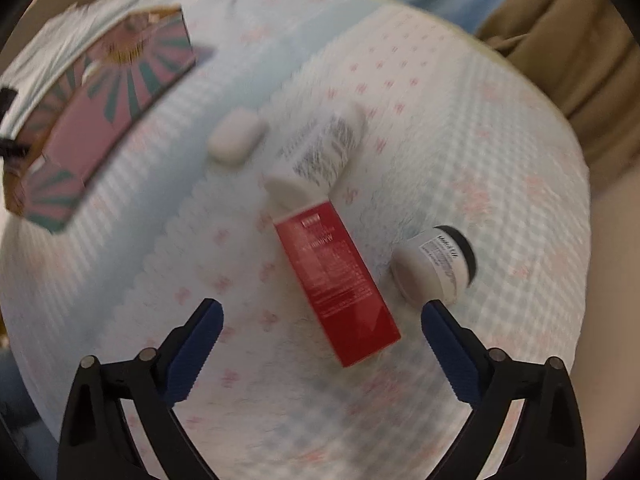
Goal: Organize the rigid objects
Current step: 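Move the right gripper to the red MARUBI box and close on it, then carry the red box into the cardboard box with the right gripper and release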
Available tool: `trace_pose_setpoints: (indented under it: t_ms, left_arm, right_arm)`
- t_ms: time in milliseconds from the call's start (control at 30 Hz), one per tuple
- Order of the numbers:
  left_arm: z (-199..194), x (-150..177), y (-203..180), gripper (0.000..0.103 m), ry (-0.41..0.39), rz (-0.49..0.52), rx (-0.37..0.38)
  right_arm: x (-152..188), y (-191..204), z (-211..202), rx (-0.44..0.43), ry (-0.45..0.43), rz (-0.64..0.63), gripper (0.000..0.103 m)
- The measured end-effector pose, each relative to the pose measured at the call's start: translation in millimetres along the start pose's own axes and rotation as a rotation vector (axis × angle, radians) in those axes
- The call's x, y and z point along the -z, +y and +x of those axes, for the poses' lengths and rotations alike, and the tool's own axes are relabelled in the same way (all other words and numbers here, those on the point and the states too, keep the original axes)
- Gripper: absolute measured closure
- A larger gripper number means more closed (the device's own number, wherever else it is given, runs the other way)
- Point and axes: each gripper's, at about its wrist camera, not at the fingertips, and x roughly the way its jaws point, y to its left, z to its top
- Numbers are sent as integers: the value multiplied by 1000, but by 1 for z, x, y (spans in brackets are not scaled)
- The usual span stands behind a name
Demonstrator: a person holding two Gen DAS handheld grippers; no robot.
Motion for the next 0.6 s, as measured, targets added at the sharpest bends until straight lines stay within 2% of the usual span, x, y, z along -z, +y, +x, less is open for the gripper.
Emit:
trace_pose_setpoints:
  t_ms: [33, 100, 167, 267, 367, 600]
  left_arm:
    - [-1, 1, -1, 75, -1, -1, -6]
    - [-1, 2, -3, 75, -1, -2, -14]
    - [-1, 3, -4, 75, -1, -5, -15]
    - [1, 2, -6, 75, 1, -1, -20]
    - [1, 0, -8, 75, 3, 5, -27]
    - [4, -1, -13, 75, 0, -2, -29]
  right_arm:
    - [-1, -3, 9, -8, 19, -24, 10]
    - [-3, -5, 22, -22, 51, -62, 23]
    - [-6, -4, 33, -29, 81, -107, 28]
    - [-11, -1, 43, -34, 95, -162, 29]
    - [-18, 3, 50, -42, 106, -201, 40]
    - [-26, 0, 65, -22, 140, -245, 59]
